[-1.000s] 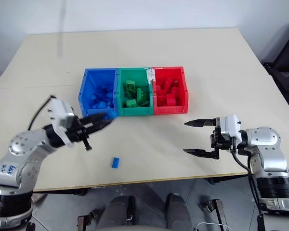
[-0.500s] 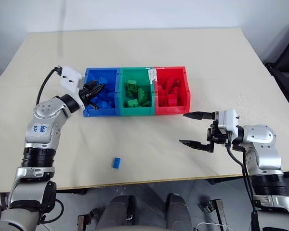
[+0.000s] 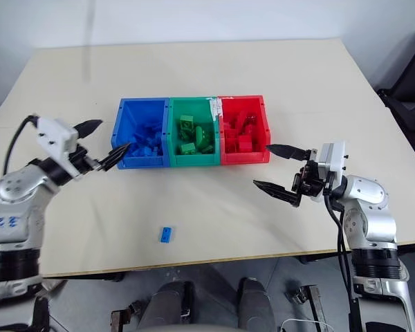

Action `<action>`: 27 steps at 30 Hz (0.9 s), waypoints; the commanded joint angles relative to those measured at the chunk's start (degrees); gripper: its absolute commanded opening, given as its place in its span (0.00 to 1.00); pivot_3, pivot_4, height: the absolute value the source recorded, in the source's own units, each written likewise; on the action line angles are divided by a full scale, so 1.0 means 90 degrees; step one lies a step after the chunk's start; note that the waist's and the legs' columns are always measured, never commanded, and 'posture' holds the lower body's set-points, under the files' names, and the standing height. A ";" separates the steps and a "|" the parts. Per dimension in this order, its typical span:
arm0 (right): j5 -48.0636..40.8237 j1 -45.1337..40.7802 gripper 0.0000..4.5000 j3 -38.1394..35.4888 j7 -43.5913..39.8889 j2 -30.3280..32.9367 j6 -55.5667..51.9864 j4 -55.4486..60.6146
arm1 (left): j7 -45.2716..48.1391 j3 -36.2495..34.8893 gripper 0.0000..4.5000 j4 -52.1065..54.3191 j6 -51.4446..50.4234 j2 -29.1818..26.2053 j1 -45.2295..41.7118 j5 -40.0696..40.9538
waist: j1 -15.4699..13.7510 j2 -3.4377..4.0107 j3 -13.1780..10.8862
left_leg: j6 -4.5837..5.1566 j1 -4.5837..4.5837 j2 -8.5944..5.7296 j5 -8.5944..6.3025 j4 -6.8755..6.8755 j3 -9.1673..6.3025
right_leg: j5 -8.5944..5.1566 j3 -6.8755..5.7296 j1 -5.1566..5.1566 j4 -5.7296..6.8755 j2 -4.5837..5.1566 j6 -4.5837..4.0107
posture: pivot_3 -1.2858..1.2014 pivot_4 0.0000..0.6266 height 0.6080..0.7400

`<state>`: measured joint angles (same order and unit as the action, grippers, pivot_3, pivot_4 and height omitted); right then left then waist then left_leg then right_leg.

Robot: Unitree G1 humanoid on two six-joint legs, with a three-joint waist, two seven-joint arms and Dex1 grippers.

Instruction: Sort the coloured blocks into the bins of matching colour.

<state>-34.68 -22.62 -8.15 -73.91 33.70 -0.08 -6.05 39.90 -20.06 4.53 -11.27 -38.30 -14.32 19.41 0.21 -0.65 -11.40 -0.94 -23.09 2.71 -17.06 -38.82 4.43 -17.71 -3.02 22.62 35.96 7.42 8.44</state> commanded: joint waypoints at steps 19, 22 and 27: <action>0.0407 -0.0176 1.00 0.0302 -0.1602 0.0382 0.0390 -0.0527 | 0.2753 -0.0949 0.99 0.0152 0.1876 -0.1066 0.3541 0.0398 | 0.0045 0.0000 0.0000 | 0.0026 0.0004 0.0010 -0.0047 -0.0003 0.0016 | -0.0010 -0.0007 0.0016 -0.0011 0.0012 -0.0021 | 0.52 0.24 1.00; 0.0484 -0.0168 1.00 0.0308 -0.1655 0.0424 0.0469 -0.0608 | 0.2545 -0.0139 0.99 0.1292 0.1243 -0.0890 0.3502 0.0516 | 0.0016 0.0002 -0.0001 | 0.0026 0.0004 0.0005 -0.0046 -0.0007 0.0019 | -0.0008 -0.0004 0.0014 -0.0010 0.0021 -0.0018 | 0.52 0.24 1.00; 0.0483 -0.0078 1.00 0.0270 -0.1584 0.0477 0.0470 -0.0535 | 0.1971 0.0912 0.99 0.2073 0.0427 -0.0706 0.2990 0.0233 | 0.0008 0.0002 0.0000 | 0.0014 0.0005 0.0008 -0.0041 -0.0009 0.0022 | -0.0007 -0.0001 0.0014 -0.0005 0.0013 -0.0016 | 0.52 0.24 1.00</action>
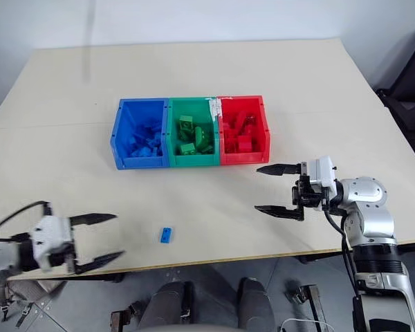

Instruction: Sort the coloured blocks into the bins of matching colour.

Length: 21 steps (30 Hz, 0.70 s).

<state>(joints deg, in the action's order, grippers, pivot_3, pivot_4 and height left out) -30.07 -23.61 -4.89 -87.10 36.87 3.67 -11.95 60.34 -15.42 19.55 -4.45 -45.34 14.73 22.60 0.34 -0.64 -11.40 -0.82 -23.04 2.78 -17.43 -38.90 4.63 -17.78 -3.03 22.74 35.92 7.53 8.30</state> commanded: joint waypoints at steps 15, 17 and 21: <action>-0.0070 0.0356 1.00 -0.0194 0.0220 0.0223 -0.0088 0.0625 | -0.0104 0.2533 0.95 -0.0796 -0.0144 0.0578 -0.1769 -0.1055 | -0.0052 0.0010 0.0006 | -0.0002 0.0005 -0.0002 0.0002 -0.0015 0.0004 | 0.0000 0.0003 -0.0009 -0.0004 -0.0003 0.0001 | 0.52 0.24 1.00; -0.0070 0.0392 1.00 -0.0204 0.0265 0.0223 -0.0093 0.0668 | -0.0126 0.2573 0.86 -0.0869 -0.0112 0.0651 -0.1821 -0.1080 | -0.0057 0.0011 0.0007 | 0.0000 0.0006 -0.0004 0.0002 -0.0017 0.0002 | 0.0001 0.0003 -0.0013 -0.0003 -0.0001 0.0003 | 0.52 0.24 1.00; -0.0065 0.0425 1.00 -0.0222 0.0341 0.0226 -0.0092 0.0702 | -0.0101 0.2607 0.60 -0.0987 0.0033 0.0629 -0.1691 -0.1188 | -0.0032 0.0012 0.0007 | 0.0000 0.0009 -0.0003 0.0002 -0.0017 0.0002 | 0.0001 0.0003 -0.0014 -0.0002 -0.0002 0.0003 | 0.52 0.24 1.00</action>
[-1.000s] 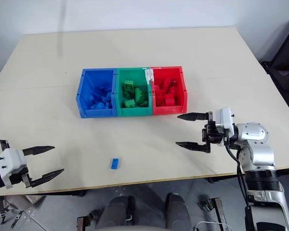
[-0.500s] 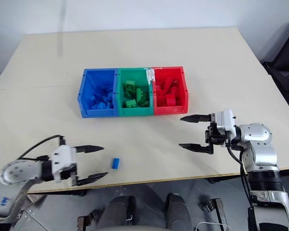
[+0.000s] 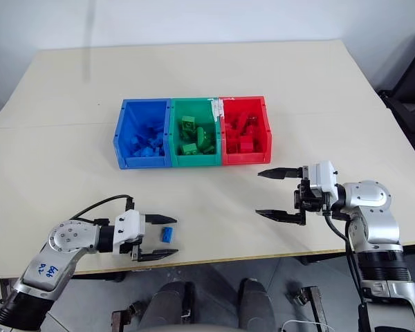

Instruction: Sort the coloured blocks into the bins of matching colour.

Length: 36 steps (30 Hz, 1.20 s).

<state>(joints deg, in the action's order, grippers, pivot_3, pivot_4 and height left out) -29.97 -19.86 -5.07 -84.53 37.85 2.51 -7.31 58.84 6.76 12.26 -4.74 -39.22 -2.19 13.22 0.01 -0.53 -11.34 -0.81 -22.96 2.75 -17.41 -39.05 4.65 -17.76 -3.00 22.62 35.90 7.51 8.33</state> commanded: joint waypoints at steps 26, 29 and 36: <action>-0.0221 -0.0029 1.00 -0.0592 0.1011 -0.0200 0.0092 0.0211 | -0.3004 -0.1408 0.33 -0.3017 -0.0542 0.1012 -0.4446 -0.0105 | -0.0125 0.0002 0.0002 | 0.0001 -0.0012 -0.0006 0.0007 -0.0007 0.0000 | 0.0010 -0.0004 -0.0005 0.0002 -0.0008 0.0018 | 0.52 0.24 1.00; -0.0326 0.0063 1.00 -0.0684 0.1279 -0.0301 0.0043 0.0425 | -0.3062 -0.1370 0.33 -0.3483 -0.0293 0.1055 -0.4673 -0.0274 | -0.0110 0.0002 0.0002 | 0.0001 -0.0012 -0.0006 0.0007 0.0002 0.0005 | 0.0010 -0.0005 -0.0001 -0.0004 -0.0009 0.0019 | 0.52 0.24 1.00; -0.0395 0.0164 1.00 -0.0705 0.1534 -0.0381 0.0032 0.0682 | -0.2867 -0.1370 0.50 -0.3510 -0.0367 0.1063 -0.4422 -0.0258 | -0.0132 -0.0001 0.0001 | 0.0001 -0.0016 -0.0006 0.0006 0.0000 0.0007 | 0.0010 -0.0005 0.0003 -0.0004 -0.0008 0.0019 | 0.52 0.24 1.00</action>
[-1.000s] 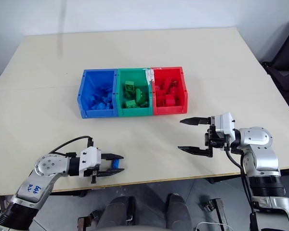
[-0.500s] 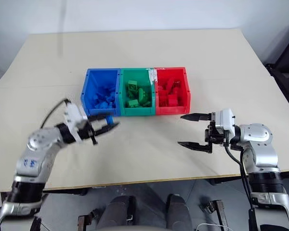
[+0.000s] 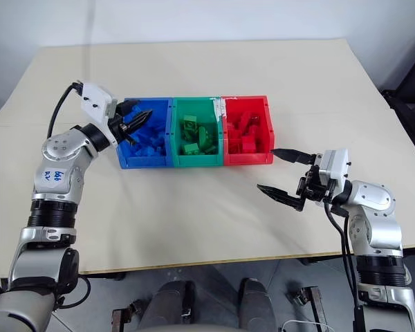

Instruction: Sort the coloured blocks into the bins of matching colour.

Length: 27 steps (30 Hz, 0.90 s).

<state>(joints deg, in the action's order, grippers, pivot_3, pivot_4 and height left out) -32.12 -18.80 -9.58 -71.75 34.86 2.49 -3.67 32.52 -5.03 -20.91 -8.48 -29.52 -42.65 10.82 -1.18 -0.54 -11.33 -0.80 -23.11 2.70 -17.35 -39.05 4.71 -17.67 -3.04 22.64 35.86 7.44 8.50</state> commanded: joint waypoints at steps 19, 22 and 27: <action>-0.0004 -0.0336 1.00 0.0047 -0.0331 -0.0081 0.0144 -0.0259 | 0.2012 -0.2316 0.99 0.2997 0.0540 -0.1523 0.4444 0.1304 | 0.0156 0.0001 0.0000 | 0.0001 0.0003 0.0010 -0.0005 0.0011 0.0001 | -0.0002 0.0003 0.0004 -0.0001 0.0002 -0.0005 | 0.52 0.24 1.00; 0.0136 -0.0464 1.00 0.0131 -0.0581 -0.0065 0.0282 -0.0557 | 0.1971 -0.2604 0.99 0.3034 0.0795 -0.1530 0.5114 0.1132 | 0.0133 0.0001 0.0000 | 0.0005 0.0003 0.0006 -0.0007 0.0009 -0.0003 | -0.0003 0.0002 0.0002 -0.0005 0.0008 -0.0006 | 0.52 0.24 1.00; 0.0254 -0.0614 1.00 0.0202 -0.0851 -0.0046 0.0473 -0.0898 | 0.1763 -0.2656 0.99 0.3342 0.0860 -0.1394 0.5585 0.1136 | 0.0139 0.0001 0.0000 | 0.0011 0.0006 0.0008 -0.0013 0.0010 0.0002 | -0.0003 0.0000 0.0003 -0.0002 0.0011 -0.0007 | 0.52 0.24 1.00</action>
<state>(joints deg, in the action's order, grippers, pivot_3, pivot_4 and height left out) -29.66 -23.69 -7.14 -78.46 33.44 5.35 -11.93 49.49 -27.45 5.74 -1.79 -42.36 7.41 20.46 0.07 -0.53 -11.33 -0.70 -23.06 2.77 -17.47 -38.97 4.72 -17.70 -3.04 22.67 35.85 7.55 8.44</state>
